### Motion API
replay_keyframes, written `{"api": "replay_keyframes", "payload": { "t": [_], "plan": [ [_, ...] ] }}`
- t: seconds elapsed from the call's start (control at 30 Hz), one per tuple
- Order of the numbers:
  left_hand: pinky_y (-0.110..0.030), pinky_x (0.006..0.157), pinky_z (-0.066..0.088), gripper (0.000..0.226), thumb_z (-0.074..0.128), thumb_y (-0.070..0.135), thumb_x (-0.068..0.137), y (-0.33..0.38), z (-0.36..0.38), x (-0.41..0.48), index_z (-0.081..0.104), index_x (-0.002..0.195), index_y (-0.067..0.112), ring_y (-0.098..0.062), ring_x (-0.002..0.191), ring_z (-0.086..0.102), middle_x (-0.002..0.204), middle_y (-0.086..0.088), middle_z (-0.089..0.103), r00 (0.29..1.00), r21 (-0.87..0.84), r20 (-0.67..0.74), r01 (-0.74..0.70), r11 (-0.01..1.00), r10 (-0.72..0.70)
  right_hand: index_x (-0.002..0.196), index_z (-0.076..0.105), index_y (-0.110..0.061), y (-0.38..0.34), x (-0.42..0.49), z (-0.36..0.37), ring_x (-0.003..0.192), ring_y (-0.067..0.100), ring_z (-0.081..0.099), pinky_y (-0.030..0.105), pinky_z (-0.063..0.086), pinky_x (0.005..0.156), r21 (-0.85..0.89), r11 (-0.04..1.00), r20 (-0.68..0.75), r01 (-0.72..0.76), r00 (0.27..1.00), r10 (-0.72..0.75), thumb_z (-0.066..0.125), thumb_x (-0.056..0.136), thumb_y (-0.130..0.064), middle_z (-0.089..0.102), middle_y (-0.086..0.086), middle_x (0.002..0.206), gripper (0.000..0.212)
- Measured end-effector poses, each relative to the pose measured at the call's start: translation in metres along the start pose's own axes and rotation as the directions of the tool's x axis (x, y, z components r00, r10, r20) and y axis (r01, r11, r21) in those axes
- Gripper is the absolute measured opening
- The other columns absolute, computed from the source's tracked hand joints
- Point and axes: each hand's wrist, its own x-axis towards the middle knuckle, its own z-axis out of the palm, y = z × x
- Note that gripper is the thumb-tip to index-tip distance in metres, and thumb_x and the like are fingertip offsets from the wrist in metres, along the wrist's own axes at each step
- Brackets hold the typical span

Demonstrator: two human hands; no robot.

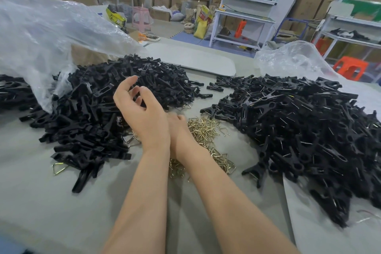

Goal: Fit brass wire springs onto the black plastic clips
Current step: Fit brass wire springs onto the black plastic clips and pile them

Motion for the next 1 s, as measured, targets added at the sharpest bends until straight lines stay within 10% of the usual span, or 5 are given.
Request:
{"api": "replay_keyframes", "payload": {
  "t": [0.27, 0.5, 0.63, 0.8, 1.0],
  "plan": [
    [-0.021, 0.093, 0.044, 0.023, 0.044, 0.01, 0.091, -0.002, -0.001, -0.002, 0.054, 0.11, 0.019, -0.009, 0.107, 0.054, 0.122, -0.003, 0.049, 1.0, 0.013, 0.009, -0.01, 1.0, 0.01, 0.09, 0.06, -0.021, -0.005, -0.015, -0.001, 0.093, 0.019, 0.054, 0.04, 0.033, 0.097, 0.287, 0.957, -0.199, -0.034, 0.976, 0.094, 0.051, 0.088, -0.013, 0.058, -0.007, 0.084, 0.012],
    [-0.023, 0.091, 0.048, 0.029, 0.052, 0.011, 0.094, -0.013, 0.006, -0.007, 0.06, 0.12, 0.021, -0.01, 0.099, 0.059, 0.112, 0.004, 0.062, 0.86, 0.254, 0.479, 0.054, 0.966, -0.174, 0.095, 0.061, -0.02, 0.041, -0.045, -0.042, 0.071, 0.012, 0.062, 0.028, 0.052, 0.071, 0.937, 0.336, -0.107, -0.099, 0.833, 0.544, 0.055, 0.094, -0.01, 0.068, -0.004, 0.081, 0.012],
    [-0.023, 0.083, 0.051, 0.023, 0.061, 0.018, 0.091, -0.015, 0.008, -0.018, 0.061, 0.112, 0.027, -0.004, 0.087, 0.062, 0.098, 0.012, 0.063, 0.653, 0.343, 0.714, -0.012, 0.939, -0.252, 0.088, 0.065, -0.022, 0.062, -0.065, -0.041, 0.076, 0.012, 0.062, 0.032, 0.052, 0.073, 0.869, 0.47, -0.183, -0.154, 0.783, 0.595, 0.058, 0.091, -0.008, 0.069, 0.0, 0.08, 0.017],
    [-0.013, 0.068, 0.044, 0.01, 0.067, 0.021, 0.087, -0.019, 0.006, -0.019, 0.06, 0.087, 0.028, -0.004, 0.081, 0.061, 0.089, 0.013, 0.064, 0.646, 0.427, 0.713, -0.093, 0.9, -0.271, 0.091, 0.069, -0.02, 0.066, -0.07, -0.033, 0.094, 0.018, 0.066, 0.042, 0.051, 0.091, 0.824, 0.531, -0.207, -0.197, 0.768, 0.606, 0.06, 0.089, -0.008, 0.071, 0.002, 0.09, 0.015],
    [-0.022, 0.075, 0.042, 0.022, 0.063, 0.024, 0.09, -0.021, 0.004, -0.015, 0.066, 0.111, 0.025, -0.01, 0.083, 0.06, 0.089, 0.014, 0.063, 0.609, 0.508, 0.724, -0.155, 0.847, -0.323, 0.114, 0.064, -0.017, 0.059, -0.063, -0.026, 0.096, 0.015, 0.063, 0.03, 0.05, 0.089, 0.86, 0.468, -0.182, -0.205, 0.733, 0.655, 0.058, 0.09, -0.009, 0.069, 0.007, 0.104, 0.026]
  ]
}}
